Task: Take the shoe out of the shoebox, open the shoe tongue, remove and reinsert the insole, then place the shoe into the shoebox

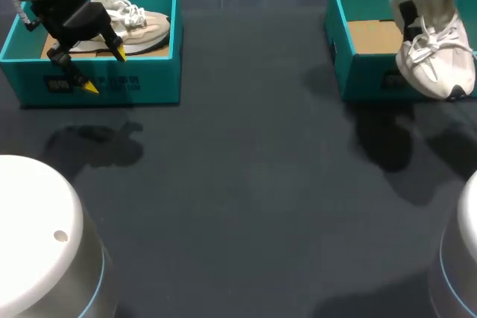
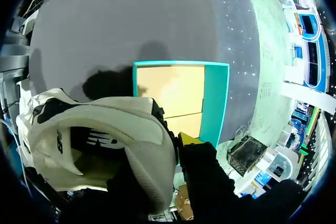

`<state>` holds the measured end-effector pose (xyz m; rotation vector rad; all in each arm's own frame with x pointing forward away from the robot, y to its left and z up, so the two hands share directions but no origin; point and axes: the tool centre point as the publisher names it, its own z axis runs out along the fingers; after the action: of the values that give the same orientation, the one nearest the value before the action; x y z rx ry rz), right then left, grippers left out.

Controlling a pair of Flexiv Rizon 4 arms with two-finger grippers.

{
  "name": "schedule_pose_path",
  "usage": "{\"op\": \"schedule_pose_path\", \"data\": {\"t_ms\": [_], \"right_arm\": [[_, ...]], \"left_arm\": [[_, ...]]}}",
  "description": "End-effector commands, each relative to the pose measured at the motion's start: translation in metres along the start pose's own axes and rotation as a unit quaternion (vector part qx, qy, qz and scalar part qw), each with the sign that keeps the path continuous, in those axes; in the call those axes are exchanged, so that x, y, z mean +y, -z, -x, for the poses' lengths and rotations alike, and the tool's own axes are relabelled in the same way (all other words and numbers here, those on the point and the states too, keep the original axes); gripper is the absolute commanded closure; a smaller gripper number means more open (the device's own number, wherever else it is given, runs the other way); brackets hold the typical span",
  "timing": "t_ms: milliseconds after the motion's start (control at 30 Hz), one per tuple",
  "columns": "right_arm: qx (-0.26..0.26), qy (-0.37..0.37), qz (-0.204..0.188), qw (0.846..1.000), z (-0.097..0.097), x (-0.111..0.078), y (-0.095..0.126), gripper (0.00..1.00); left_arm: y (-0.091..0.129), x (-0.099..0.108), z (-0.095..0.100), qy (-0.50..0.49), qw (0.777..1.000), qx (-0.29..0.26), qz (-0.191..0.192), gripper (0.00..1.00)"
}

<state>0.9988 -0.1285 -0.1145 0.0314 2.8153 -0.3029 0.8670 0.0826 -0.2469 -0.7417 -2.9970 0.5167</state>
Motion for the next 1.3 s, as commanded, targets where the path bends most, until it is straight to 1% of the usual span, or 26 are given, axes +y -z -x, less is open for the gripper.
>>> {"op": "schedule_pose_path", "data": {"t_ms": [33,267,333,367,400,467,533,667,700,1133,1200,1233,1300], "right_arm": [[-0.001,0.0,0.002,1.0,-0.002,-0.002,0.002,1.0],[-0.001,0.0,0.002,1.0,-0.002,-0.002,0.002,1.0],[-0.017,0.005,-0.011,1.0,0.018,-0.01,0.001,1.0],[-0.024,0.013,-0.019,0.999,0.034,-0.017,-0.002,1.0],[-0.023,0.019,-0.024,0.999,0.041,-0.019,-0.004,1.0],[-0.035,0.036,-0.027,0.998,0.065,-0.032,-0.009,1.0],[-0.032,0.051,-0.032,0.998,0.08,-0.038,-0.013,1.0],[-0.038,0.066,-0.024,0.997,0.113,-0.049,-0.016,1.0],[-0.038,0.06,-0.016,0.997,0.116,-0.051,-0.017,1.0],[-0.038,0.06,-0.016,0.997,0.116,-0.051,-0.017,1.0],[-0.036,0.043,-0.017,0.998,0.123,-0.057,-0.024,1.0],[-0.036,0.039,-0.026,0.998,0.127,-0.058,-0.025,1.0],[-0.041,0.038,-0.027,0.998,0.133,-0.062,-0.028,1.0]], "left_arm": [[0.0,0.0,0.0,0.0,1.0,0.001,0.001,0.0],[0.0,0.0,0.0,0.0,1.0,0.001,0.001,0.0],[0.0,0.0,0.0,0.0,1.0,0.001,0.001,0.0],[0.0,0.0,0.0,0.0,1.0,0.001,0.001,0.0],[0.0,0.0,0.0,0.0,1.0,0.001,0.001,0.0],[0.0,0.0,0.0,0.0,1.0,0.001,0.001,0.0],[0.0,0.0,0.0,0.0,1.0,0.001,0.001,0.0],[0.0,0.0,0.0,0.0,1.0,0.001,0.001,0.0],[0.0,0.0,0.0,0.0,1.0,0.001,0.001,0.0],[0.0,0.0,0.0,0.0,1.0,0.001,0.001,0.0],[0.0,0.0,0.0,0.0,1.0,0.001,0.001,0.0],[0.0,0.0,0.0,0.0,1.0,0.001,0.001,0.0],[0.0,0.0,0.0,0.0,1.0,0.001,0.001,0.0]]}}
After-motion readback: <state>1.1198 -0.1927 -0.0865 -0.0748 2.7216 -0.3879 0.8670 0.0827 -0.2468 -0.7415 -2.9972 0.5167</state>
